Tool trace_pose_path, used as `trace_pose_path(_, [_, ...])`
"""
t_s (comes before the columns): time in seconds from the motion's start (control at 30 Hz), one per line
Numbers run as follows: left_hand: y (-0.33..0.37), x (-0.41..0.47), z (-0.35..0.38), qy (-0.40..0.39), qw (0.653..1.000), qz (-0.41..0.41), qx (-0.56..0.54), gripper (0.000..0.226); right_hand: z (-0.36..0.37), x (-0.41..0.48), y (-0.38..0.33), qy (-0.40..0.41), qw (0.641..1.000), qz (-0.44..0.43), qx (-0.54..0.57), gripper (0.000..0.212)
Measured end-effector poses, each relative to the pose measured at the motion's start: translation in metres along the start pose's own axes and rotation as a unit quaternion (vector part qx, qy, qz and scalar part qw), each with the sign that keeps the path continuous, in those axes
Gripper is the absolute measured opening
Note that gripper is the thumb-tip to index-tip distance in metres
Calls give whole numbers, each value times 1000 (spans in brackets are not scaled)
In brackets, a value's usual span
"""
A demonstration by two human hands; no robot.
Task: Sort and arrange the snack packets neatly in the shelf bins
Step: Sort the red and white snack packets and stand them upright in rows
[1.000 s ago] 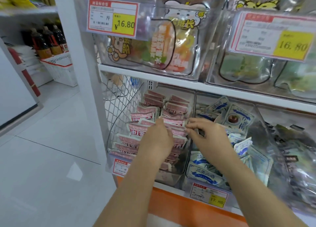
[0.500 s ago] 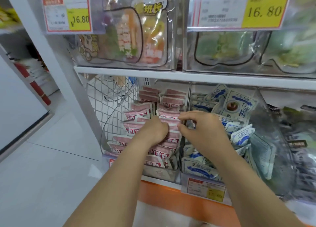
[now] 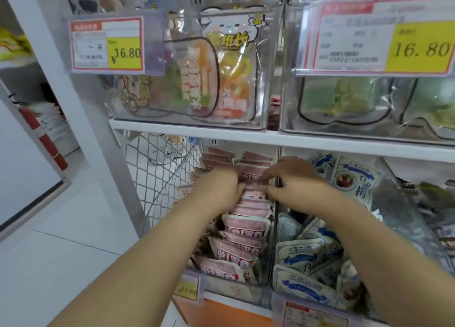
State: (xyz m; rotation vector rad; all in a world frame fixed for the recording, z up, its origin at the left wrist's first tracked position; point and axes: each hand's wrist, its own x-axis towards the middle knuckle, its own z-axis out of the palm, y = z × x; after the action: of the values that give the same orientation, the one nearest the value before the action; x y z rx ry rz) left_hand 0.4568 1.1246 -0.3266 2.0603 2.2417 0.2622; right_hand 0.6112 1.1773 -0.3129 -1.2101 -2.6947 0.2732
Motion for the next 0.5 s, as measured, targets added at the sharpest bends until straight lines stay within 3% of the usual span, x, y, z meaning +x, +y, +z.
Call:
trace_pose_path(0.07, [0, 5, 11, -21, 999, 23, 22, 35, -2, 12, 0, -4, 1000, 2, -17, 24])
trace_pose_path(0.27, [-12, -3, 40, 18, 998, 58, -22, 38, 2, 46, 0, -46, 999, 1, -27, 20])
trace_pose_path(0.5, [-13, -13, 36, -10, 999, 52, -1, 37, 12, 75, -5, -130, 979, 30, -157, 26])
